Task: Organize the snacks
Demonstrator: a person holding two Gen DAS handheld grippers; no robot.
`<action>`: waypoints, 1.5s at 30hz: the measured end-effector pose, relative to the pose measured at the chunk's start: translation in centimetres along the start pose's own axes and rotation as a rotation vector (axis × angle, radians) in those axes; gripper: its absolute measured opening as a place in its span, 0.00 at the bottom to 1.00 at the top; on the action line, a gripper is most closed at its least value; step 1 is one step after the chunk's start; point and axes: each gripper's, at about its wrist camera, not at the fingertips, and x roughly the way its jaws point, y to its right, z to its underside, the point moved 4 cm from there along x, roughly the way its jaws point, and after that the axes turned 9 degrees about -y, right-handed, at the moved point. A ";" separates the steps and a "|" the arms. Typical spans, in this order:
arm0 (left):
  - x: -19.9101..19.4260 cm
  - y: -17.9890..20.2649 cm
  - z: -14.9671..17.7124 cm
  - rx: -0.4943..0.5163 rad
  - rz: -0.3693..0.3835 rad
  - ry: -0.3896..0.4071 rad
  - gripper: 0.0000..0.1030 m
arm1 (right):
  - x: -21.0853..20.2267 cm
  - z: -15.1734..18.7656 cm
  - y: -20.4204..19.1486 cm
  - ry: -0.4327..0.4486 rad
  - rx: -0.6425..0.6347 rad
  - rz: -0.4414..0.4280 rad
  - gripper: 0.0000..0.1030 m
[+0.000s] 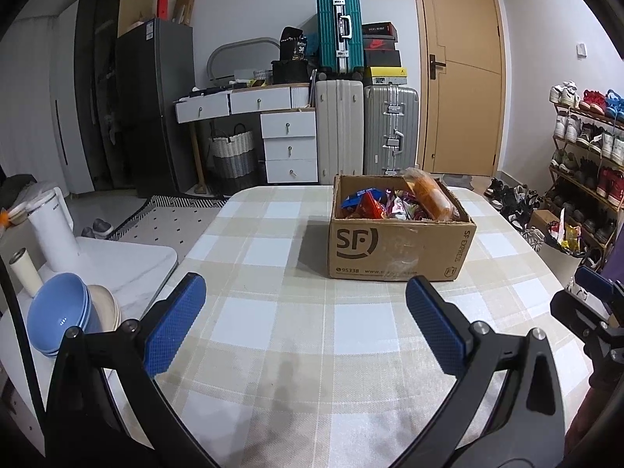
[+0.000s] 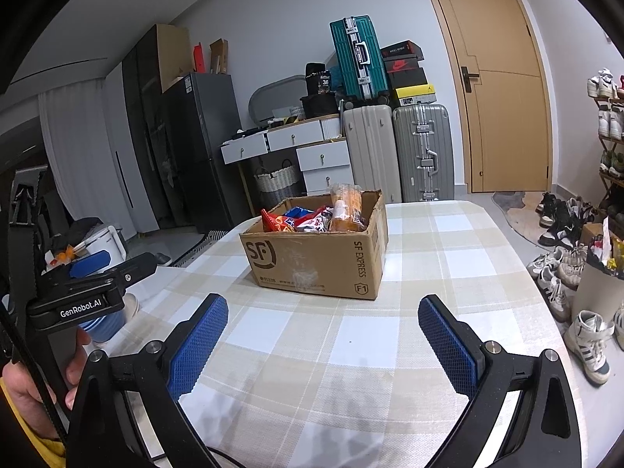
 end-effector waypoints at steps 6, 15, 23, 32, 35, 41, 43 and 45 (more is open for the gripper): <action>0.0 -0.4 -0.1 -0.016 -0.006 -0.002 1.00 | -0.1 0.0 -0.1 0.000 0.000 -0.001 0.97; 0.1 -0.3 -0.1 -0.014 -0.012 -0.001 1.00 | 0.0 0.1 -0.2 -0.002 -0.004 -0.001 0.97; 0.2 -0.3 -0.1 -0.010 -0.007 -0.003 1.00 | 0.0 0.2 -0.3 -0.006 -0.005 -0.001 0.97; 0.3 -0.2 0.0 -0.003 -0.002 -0.005 1.00 | 0.0 0.6 -0.3 -0.010 -0.007 -0.002 0.97; 0.4 -0.1 -0.1 -0.001 0.001 -0.008 1.00 | 0.1 0.5 -0.3 -0.009 -0.007 -0.001 0.97; 0.4 0.0 -0.1 0.000 -0.021 -0.004 1.00 | 0.0 0.6 -0.2 -0.008 -0.006 -0.002 0.97; 0.3 -0.2 -0.2 -0.006 -0.034 0.009 1.00 | -0.1 0.7 -0.1 -0.008 -0.001 -0.003 0.97; 0.3 -0.6 -0.3 -0.025 -0.011 0.007 1.00 | -0.1 0.7 0.0 -0.008 0.000 -0.003 0.97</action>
